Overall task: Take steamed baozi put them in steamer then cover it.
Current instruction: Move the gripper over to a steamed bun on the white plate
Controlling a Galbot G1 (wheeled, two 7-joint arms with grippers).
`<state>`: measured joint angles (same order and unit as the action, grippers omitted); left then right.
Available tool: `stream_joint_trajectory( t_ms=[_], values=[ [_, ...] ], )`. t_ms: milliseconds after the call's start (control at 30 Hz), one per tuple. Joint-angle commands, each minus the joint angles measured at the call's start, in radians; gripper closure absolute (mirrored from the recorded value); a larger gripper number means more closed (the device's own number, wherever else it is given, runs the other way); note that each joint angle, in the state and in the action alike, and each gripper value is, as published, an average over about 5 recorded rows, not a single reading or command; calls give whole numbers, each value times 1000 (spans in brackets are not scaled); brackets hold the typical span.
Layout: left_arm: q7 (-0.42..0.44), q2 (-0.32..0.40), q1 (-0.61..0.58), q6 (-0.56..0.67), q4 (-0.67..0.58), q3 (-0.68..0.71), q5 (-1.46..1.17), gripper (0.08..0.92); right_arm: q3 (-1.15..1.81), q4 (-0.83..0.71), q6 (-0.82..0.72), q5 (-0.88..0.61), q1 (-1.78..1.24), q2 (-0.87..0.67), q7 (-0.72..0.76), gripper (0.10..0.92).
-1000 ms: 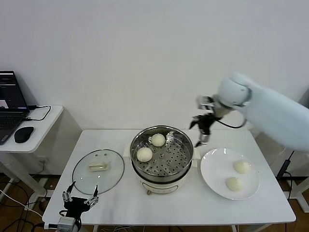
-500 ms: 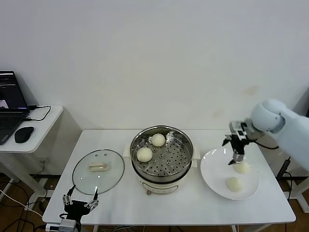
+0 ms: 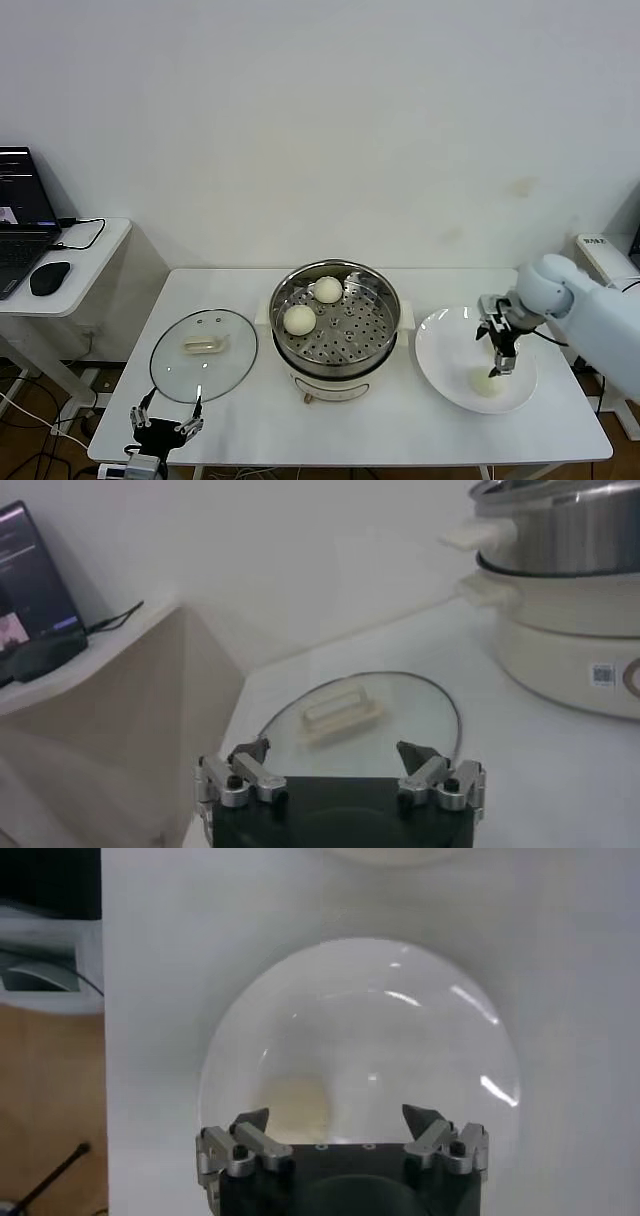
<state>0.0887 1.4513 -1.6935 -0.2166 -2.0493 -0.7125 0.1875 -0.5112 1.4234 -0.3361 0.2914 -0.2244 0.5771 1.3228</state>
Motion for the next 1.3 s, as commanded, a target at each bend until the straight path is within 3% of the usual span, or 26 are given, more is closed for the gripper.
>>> stream_joint_trajectory(
  t_ms=[33, 967, 1067, 1300],
  values=[
    [1, 1, 1, 0, 11, 0, 2, 177, 44, -39, 15, 69, -98, 20, -1, 203],
    [-3, 3, 2, 2, 26, 4, 6, 177, 68, -106, 11, 60, -125, 52, -50, 207],
    [-2, 4, 3, 2, 26, 6, 7, 177, 71, -108, 9, 56, -124, 52, -52, 254],
    [-3, 3, 4, 3, 27, 6, 7, 177, 77, -113, 4, 41, -110, 51, -51, 450]
  ],
)
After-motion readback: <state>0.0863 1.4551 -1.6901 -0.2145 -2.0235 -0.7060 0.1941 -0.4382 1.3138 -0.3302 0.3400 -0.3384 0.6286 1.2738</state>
